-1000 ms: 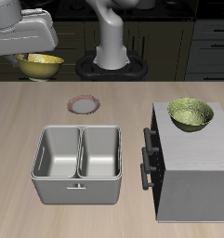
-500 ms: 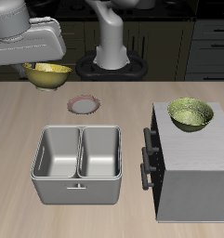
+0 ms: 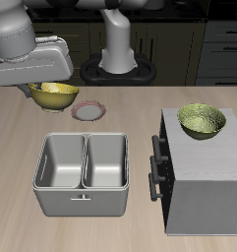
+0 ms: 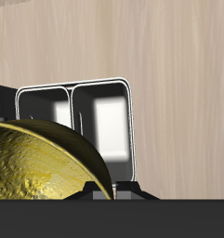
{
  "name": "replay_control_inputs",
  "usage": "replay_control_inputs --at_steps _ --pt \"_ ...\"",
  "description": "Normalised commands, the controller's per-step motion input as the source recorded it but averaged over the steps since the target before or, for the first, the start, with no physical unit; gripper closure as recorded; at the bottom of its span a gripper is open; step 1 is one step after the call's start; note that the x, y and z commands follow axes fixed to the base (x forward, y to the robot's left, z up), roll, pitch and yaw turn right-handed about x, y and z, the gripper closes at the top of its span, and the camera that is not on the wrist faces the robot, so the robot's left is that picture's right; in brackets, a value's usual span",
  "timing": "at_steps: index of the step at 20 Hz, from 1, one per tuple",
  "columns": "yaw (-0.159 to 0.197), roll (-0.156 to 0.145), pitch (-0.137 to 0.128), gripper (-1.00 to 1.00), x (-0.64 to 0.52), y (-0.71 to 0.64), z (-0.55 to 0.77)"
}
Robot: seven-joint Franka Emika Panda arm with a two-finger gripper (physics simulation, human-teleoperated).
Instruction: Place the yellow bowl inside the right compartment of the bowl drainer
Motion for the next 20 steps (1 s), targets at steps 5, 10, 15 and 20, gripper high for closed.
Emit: replay_control_inputs --at_steps 5,10,15,20 --pt "-0.002 0.010 0.020 1.00 0.05 -0.01 -0.14" --pt "-0.011 -0.007 0.019 1.00 0.01 -0.10 -0.14" --pt "-0.016 0.007 0.027 1.00 0.04 -0.08 -0.20" --pt "-0.023 0.020 0.032 1.00 0.06 0.04 -0.21"
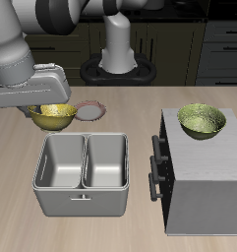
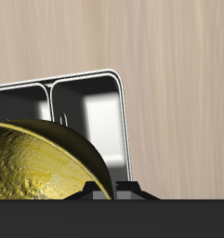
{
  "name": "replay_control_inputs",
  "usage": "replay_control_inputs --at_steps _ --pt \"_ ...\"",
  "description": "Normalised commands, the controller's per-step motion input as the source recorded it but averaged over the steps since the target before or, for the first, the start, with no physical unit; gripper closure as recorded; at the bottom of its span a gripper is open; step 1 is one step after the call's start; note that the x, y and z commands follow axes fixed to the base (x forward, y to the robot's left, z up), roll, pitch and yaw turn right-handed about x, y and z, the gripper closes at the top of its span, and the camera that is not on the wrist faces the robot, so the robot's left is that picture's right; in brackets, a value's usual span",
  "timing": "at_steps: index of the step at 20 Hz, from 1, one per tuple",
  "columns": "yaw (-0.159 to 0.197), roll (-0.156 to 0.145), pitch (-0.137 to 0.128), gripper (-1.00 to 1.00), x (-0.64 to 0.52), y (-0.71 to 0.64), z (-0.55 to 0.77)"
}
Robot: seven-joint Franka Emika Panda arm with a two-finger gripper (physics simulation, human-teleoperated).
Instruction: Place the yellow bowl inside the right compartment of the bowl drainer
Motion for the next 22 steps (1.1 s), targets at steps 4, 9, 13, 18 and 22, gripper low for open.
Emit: replay_control_inputs --at_steps 4,9,13,18,22 --pt "0.016 0.026 0.022 1.00 0.07 0.14 -0.15" --pt "0.005 -0.003 0.025 1.00 0.04 -0.03 -0.15" --pt "-0.003 0.003 0.038 1.00 0.00 -0.06 -0.23" --pt "0.011 0.000 0.043 1.00 0.01 -0.06 -0.27" --pt "0.008 0.015 0.047 1.00 0.02 0.02 -0.28"
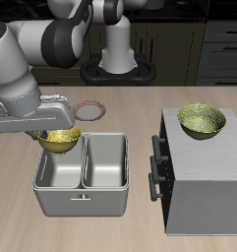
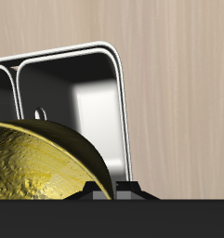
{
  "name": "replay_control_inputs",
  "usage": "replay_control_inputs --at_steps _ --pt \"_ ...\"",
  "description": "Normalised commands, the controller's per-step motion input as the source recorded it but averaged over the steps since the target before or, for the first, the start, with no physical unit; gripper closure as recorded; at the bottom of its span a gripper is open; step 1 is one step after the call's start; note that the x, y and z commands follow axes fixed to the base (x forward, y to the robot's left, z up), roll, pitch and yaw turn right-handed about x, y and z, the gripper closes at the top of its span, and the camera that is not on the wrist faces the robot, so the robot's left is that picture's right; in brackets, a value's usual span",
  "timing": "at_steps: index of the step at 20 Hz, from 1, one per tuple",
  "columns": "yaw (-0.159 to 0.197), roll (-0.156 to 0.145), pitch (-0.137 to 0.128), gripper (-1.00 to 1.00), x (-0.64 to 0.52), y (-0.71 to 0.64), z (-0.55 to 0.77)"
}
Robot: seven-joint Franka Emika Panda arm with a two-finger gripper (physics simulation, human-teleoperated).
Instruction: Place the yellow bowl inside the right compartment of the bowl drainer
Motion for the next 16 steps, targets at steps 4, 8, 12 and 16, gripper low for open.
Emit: replay_control_inputs --at_steps 4,8,12,16 --pt "0.130 0.030 0.074 -1.00 0.00 0.09 -0.23" --pt "-0.014 -0.002 0.006 -1.00 -0.09 -0.06 -0.10" --pt "0.018 0.000 0.009 -1.00 -0.04 -0.06 0.00" --pt "0.015 -0.007 -0.002 -1.00 -0.01 -0.05 0.03"
